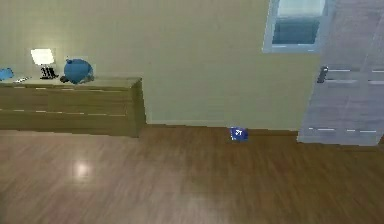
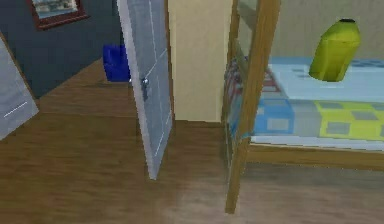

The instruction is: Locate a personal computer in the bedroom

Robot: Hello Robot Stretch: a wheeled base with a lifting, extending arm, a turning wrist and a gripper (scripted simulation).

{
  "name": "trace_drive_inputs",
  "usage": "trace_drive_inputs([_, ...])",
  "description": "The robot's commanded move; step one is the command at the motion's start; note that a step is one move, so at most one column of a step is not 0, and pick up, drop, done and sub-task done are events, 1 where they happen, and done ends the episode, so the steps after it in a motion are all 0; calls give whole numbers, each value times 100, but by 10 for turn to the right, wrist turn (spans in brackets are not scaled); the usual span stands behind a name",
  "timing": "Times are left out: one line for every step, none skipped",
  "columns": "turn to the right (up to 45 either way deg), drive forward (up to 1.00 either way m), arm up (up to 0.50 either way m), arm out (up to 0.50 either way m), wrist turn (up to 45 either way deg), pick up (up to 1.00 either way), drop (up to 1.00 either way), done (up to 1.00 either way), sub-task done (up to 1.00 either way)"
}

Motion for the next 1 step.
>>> trace_drive_inputs([390, 0, 0, 0, 0, 0, 0, 0, 0])
